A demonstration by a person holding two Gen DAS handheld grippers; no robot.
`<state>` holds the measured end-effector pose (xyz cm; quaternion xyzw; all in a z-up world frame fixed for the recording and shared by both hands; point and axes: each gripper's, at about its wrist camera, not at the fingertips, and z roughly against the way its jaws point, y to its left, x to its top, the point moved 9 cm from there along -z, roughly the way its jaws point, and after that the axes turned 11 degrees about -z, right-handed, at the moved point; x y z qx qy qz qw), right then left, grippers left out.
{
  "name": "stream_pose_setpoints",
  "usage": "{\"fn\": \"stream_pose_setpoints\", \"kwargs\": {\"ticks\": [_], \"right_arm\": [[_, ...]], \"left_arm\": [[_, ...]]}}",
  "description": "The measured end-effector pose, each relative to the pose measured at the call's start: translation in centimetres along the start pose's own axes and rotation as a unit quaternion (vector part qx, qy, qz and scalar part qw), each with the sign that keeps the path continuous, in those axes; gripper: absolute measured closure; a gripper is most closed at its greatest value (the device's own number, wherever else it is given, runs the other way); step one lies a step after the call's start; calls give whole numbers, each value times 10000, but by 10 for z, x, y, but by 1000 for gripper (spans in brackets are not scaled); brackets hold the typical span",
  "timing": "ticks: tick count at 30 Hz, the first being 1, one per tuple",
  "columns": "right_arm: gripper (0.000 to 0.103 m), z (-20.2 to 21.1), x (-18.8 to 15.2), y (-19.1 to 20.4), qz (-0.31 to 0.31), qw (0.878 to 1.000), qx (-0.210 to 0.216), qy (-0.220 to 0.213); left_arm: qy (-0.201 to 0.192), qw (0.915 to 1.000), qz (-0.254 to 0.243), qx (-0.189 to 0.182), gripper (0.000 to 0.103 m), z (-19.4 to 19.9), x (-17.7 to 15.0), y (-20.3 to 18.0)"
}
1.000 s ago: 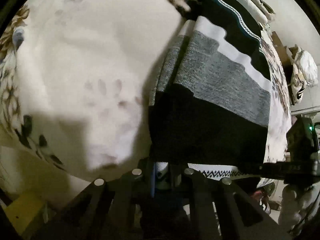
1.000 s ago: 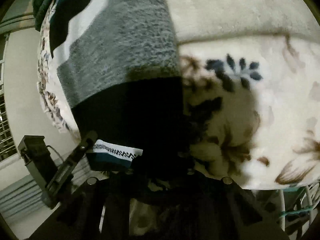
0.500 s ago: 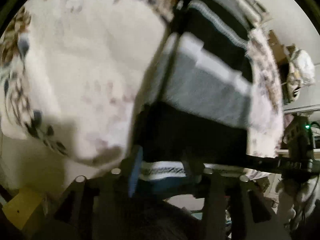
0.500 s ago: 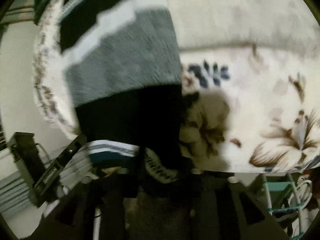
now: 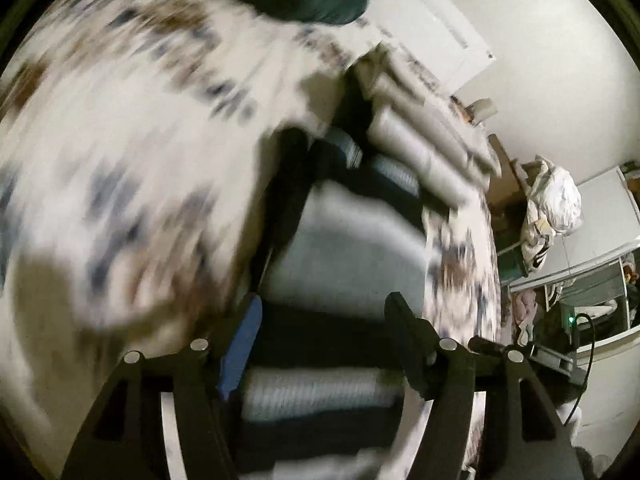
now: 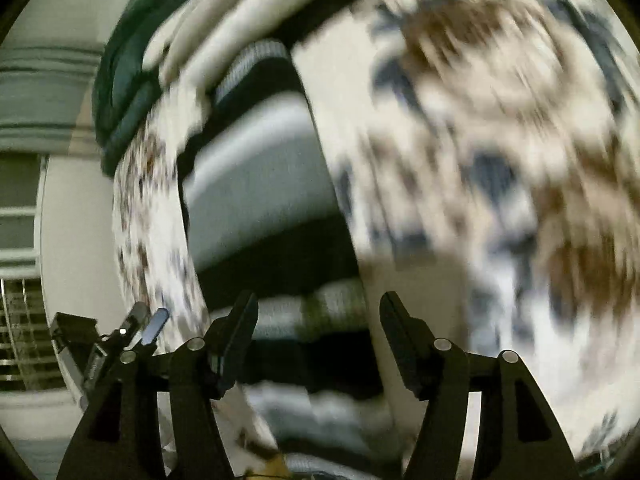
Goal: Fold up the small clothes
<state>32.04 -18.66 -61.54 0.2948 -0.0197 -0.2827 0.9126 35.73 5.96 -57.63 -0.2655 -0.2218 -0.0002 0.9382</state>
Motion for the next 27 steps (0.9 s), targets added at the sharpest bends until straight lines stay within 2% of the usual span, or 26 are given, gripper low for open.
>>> {"fn": "stream_pose_setpoints", "kwargs": {"ticks": [3, 5, 10, 11, 12, 14, 15, 16, 19, 20, 23, 24, 25, 26, 27], "right_arm": [[38, -18, 63, 30, -83, 9998, 35, -193], [38, -32, 103, 44, -128, 9995, -33, -271], [38, -71, 171, 68, -227, 9992, -50, -330], [38, -77, 182, 71, -234, 9992, -26, -325], [38, -85, 190, 73, -232, 9993, -17, -297], [40, -99, 203, 85, -146, 9996, 40, -236], [65, -104, 209, 91, -33, 9996, -12, -295], [98, -106, 212, 96, 76, 9994, -34, -350], [98, -101, 219, 92, 58, 9971, -229, -719], [98, -99, 223, 86, -42, 9960, -342, -822], [97, -103, 223, 77, -115, 9966, -419, -700], [95, -102, 220, 75, -114, 9973, -413, -592], [87, -104, 218, 78, -141, 9979, -359, -515], [80, -104, 218, 80, -184, 9983, -303, -455], [60, -100, 218, 81, -219, 9986, -223, -424]], "left_arm": [[118, 9993, -336, 82, 41, -51, 57, 0], [300, 9978, -526, 269, 41, -89, 87, 9], [718, 9892, -1088, 664, 45, -150, 116, 33], [691, 9878, -1221, 676, 70, -153, 117, 33], [702, 9859, -1371, 658, 102, -155, 117, 34], [499, 9885, -1303, 577, 103, -148, 121, 38], [371, 9901, -1240, 544, 103, -141, 124, 42], [288, 9916, -1153, 510, 103, -138, 128, 46], [202, 9950, -818, 544, 103, -130, 135, 68], [247, 9969, -603, 431, 103, -130, 135, 77], [388, 9990, -213, -99, 99, -133, 137, 79], [425, 9986, -193, -244, 86, -130, 137, 75], [431, 9983, -231, -315, 75, -128, 137, 71], [416, 9980, -285, -377, 49, -127, 138, 67], [395, 9978, -395, -362, 37, -127, 137, 62]]}}
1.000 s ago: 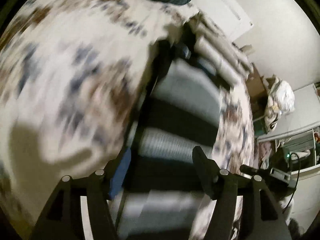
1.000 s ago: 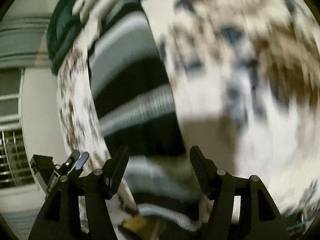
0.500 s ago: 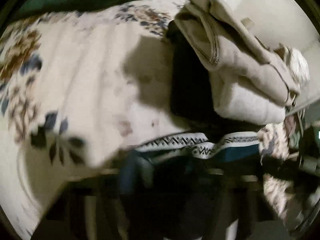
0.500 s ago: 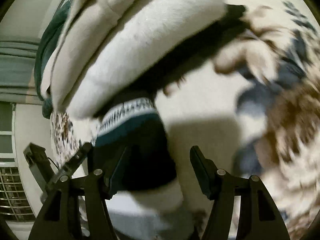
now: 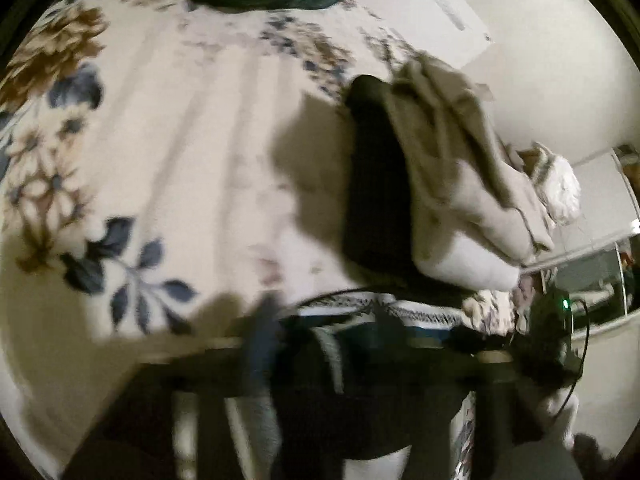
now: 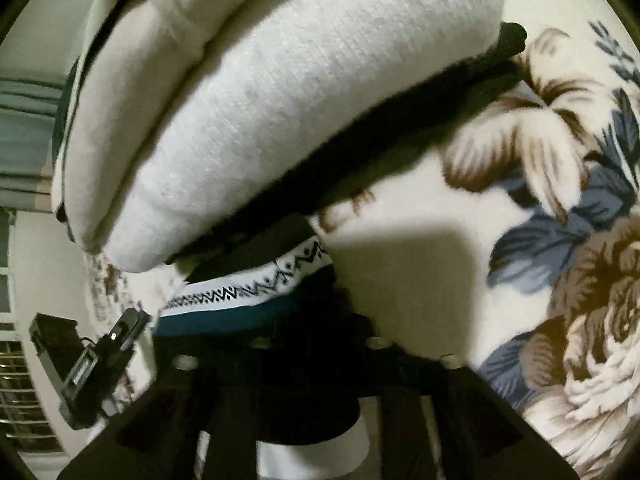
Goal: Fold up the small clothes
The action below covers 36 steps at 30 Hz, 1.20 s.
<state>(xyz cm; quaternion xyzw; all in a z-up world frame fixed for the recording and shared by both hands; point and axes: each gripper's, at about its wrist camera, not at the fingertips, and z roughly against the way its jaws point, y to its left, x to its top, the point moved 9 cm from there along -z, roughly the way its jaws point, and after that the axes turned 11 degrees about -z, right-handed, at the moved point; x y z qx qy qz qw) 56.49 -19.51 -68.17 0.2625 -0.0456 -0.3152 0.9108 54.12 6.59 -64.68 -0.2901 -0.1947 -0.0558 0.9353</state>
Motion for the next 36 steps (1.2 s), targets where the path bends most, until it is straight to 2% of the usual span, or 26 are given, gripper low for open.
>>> {"fn": "stream_pose_setpoints", "kwargs": {"ticks": [1, 4, 5, 6, 7, 9, 12, 14, 16, 17, 20, 22, 23, 24, 25, 26, 28, 29, 30, 32, 33, 34, 36], "right_arm": [[48, -1, 2, 3, -16, 10000, 76, -14], [47, -2, 5, 9, 26, 9999, 100, 11], [46, -7, 5, 11, 30, 9999, 78, 76], [47, -10, 2, 13, 56, 9999, 32, 109], [56, -11, -1, 14, 121, 9999, -50, 105], [96, -11, -5, 21, 430, 9986, -294, -114], [97, -7, -9, 34, 647, 9966, -277, -421], [97, 1, -7, 33, 726, 9956, -224, -554], [98, 5, -1, 20, 693, 9951, -351, -605], [98, 4, 2, 11, 582, 9960, -391, -556], [97, -4, 4, 1, 493, 9974, -437, -303], [92, -1, 3, 1, 421, 9986, -300, -139], [90, -1, 1, 3, 400, 9988, -245, -107], [80, -1, -1, 5, 381, 9991, -183, -65], [65, 1, -2, 6, 361, 9993, -137, -26], [61, 1, -3, 6, 344, 9993, -118, -1], [59, -1, -7, 7, 352, 9993, -145, 60], [59, -4, -11, 8, 372, 9991, -169, 135], [59, -5, -14, 9, 399, 9989, -178, 181], [59, -8, -20, 13, 520, 9982, -230, 182], [73, -6, -22, 15, 617, 9976, -282, 100], [96, -4, -23, 18, 713, 9969, -320, -30], [98, 5, -25, 25, 904, 9952, -295, -233]], "left_arm": [[25, 9999, -109, 65, 37, -2, -1, -5], [380, 9974, -474, 397, 41, -24, -12, -10], [397, 9961, -603, 517, 60, -27, -13, -11], [445, 9935, -801, 680, 95, -29, -16, -13], [458, 9914, -928, 803, 99, -28, -18, -14], [162, 9924, -925, 790, 100, -15, -15, -15], [-155, 9936, -764, 813, 103, 4, -6, -6], [-150, 9931, -710, 924, 103, 4, -3, 5], [-134, 9940, -469, 980, 103, 2, -1, 23], [-67, 9950, -376, 918, 103, 0, -2, 28], [17, 9999, 56, 158, 100, 6, -4, 23], [49, 9997, 184, -176, 85, 13, -8, 14], [35, 9994, 204, -283, 60, 16, -10, 11], [-23, 9991, 216, -357, 38, 19, -14, 7], [-80, 9992, 182, -350, 37, 19, -16, 5], [-49, 9995, 106, -294, 37, 16, -17, 0], [230, 9997, -111, 28, 40, -2, -27, -2], [258, 9994, -183, 114, 54, -8, -30, -2], [289, 9991, -268, 180, 91, -10, -34, -1], [226, 9982, -431, 349, 90, -10, -36, -2], [79, 9983, -453, 371, 91, -2, -34, -5], [-60, 9981, -456, 399, 91, 5, -31, -5], [-370, 9980, -373, 355, 91, 22, -26, -4]]}}
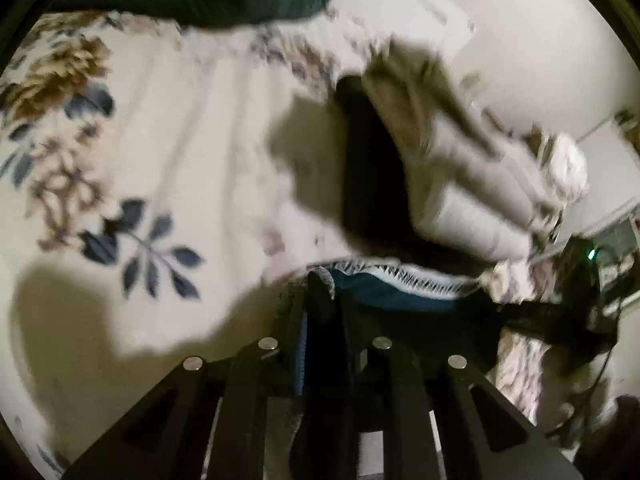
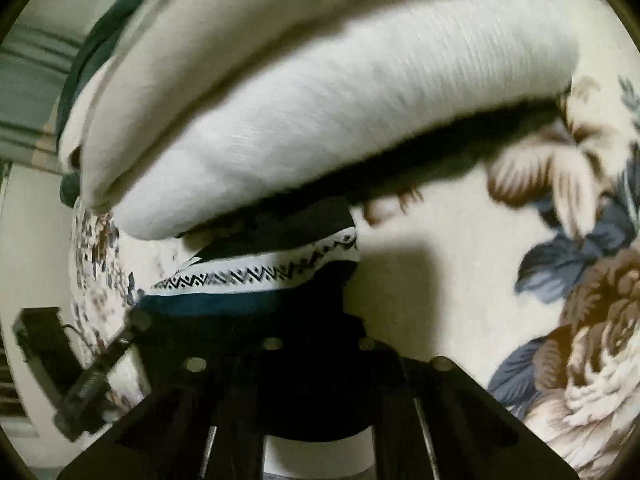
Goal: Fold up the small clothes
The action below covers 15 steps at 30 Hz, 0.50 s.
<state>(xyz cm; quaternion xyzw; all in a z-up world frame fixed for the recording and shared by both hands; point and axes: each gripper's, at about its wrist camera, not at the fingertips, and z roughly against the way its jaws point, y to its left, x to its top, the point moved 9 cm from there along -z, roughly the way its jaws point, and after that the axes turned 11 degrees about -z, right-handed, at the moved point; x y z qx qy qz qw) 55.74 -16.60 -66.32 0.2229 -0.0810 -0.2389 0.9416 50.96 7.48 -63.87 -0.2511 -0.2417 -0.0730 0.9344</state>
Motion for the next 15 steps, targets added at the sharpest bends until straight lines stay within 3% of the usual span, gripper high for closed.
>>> {"fn": "stream_pose_setpoints", "kwargs": {"ticks": [3, 7, 9, 10, 11, 12, 13, 15], "right_arm": [[98, 10, 7, -2, 5, 9996, -12, -268], [98, -10, 10, -15, -242, 9995, -183, -5], [96, -14, 9, -15, -257, 9994, -98, 196], [87, -13, 9, -14, -282, 9992, 3, 271], [79, -10, 10, -15, -332, 9986, 168, 376], [57, -7, 11, -16, -400, 9975, 371, 453], [43, -4, 13, -19, -475, 9962, 538, 488], [40, -8, 14, -22, -541, 9940, 688, 654]], "left_arm": [[157, 9998, 150, -20, 91, -10, -5, 13], [480, 9979, 365, -238, 87, -33, -10, 18], [434, 9974, 444, -374, 71, -26, -4, 17], [367, 9971, 501, -439, 66, -20, -1, 20], [262, 9960, 598, -614, 52, -15, 1, 20], [172, 9945, 725, -741, 38, -12, 2, 23], [142, 9933, 846, -780, 36, -13, 1, 28], [339, 9903, 990, -914, 36, -25, -6, 32]]}}
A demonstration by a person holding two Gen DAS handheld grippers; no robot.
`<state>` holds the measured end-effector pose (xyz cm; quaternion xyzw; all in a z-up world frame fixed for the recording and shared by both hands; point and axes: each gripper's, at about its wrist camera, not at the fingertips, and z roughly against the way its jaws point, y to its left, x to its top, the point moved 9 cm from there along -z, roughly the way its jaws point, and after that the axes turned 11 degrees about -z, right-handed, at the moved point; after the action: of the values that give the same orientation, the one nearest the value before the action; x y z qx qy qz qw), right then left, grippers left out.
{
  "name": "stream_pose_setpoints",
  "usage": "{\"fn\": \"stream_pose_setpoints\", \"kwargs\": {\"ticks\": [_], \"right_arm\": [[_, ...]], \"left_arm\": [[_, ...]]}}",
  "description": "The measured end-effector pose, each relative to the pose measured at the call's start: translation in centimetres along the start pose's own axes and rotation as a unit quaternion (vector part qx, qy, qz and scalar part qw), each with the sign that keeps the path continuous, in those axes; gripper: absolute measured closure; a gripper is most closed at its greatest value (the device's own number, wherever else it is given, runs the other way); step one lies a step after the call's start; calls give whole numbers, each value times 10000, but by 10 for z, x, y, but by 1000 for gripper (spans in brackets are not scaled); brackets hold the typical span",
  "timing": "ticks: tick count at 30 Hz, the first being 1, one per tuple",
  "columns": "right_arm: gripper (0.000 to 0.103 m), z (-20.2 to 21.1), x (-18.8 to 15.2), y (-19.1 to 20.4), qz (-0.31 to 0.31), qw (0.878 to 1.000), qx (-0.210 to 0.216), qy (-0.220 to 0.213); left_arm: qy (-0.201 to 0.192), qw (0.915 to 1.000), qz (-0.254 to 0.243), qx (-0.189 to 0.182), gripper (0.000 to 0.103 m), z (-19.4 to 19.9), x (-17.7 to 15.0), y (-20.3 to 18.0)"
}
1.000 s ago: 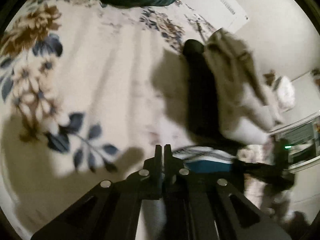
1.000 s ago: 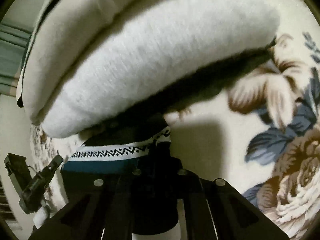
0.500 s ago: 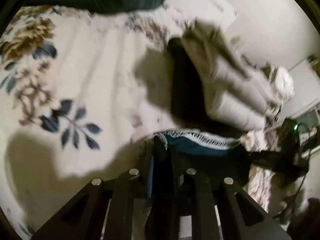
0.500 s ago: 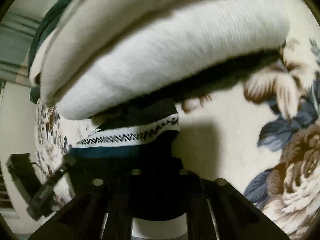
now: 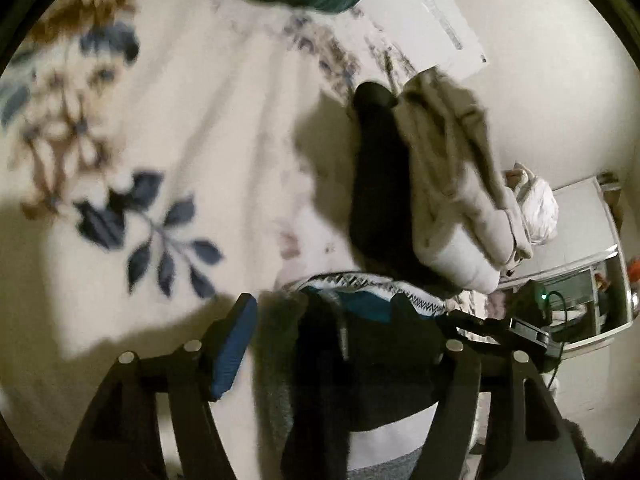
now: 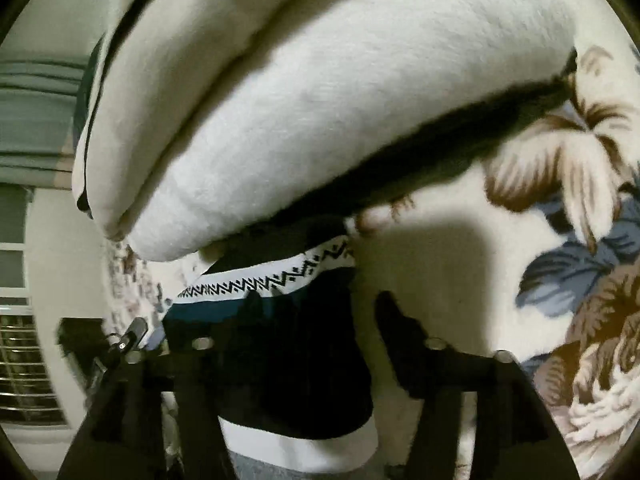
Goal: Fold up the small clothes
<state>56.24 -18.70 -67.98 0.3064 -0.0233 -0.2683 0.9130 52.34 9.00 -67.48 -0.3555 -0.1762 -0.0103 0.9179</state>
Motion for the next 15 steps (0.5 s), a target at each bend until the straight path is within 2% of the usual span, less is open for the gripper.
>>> {"fn": "stream_pose_setpoints", "kwargs": {"ticks": [3, 8, 9, 11, 12, 15], "right_arm": [[40, -16, -4, -4, -91, 9986, 292, 436], [40, -39, -8, 4, 2, 9948, 694, 740], [41, -41, -8, 7, 9, 9940, 775, 767], [72, -41, -6, 9, 53, 9950, 749, 657], [91, -39, -7, 9, 91, 9956, 688, 625], [97, -24, -10, 14, 309, 9972, 570, 381]], "left_arm": [[443, 9988, 42, -182, 37, -26, -12, -1], [381, 9983, -351, -259, 38, -38, -7, -27], [364, 9980, -481, -203, 52, -40, -5, -32], [383, 9967, -711, -78, 85, -41, -4, -39], [314, 9964, -788, -16, 85, -38, -2, -42], [123, 9950, -994, 50, 85, -22, -1, -56]]}}
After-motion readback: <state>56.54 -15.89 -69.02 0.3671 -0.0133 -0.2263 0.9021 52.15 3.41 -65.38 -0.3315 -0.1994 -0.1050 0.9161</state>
